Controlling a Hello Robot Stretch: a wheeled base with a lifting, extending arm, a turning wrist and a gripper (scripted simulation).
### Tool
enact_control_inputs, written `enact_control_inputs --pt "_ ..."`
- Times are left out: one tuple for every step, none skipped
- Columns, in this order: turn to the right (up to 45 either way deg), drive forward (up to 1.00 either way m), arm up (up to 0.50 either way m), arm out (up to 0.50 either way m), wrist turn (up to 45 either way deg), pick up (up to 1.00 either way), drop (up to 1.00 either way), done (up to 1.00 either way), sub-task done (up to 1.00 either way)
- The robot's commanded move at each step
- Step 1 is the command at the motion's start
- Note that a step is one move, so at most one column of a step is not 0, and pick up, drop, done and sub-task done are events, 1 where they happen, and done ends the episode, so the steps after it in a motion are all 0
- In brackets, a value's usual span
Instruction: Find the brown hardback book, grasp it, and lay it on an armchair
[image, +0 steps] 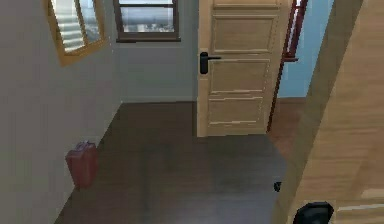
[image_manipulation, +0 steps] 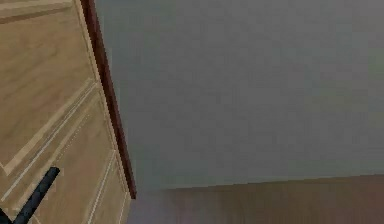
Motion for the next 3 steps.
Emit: enact_control_inputs --pt "0.0 0.50 0.00 0.00 0.0 0.00 0.00 0.00 0.00" --pt "33.0 0.00 0.00 0.00 0.0 0.00 0.00 0.00 0.00" --pt "0.0 0.20 0.00 0.00 0.0 0.00 0.00 0.00 0.00"
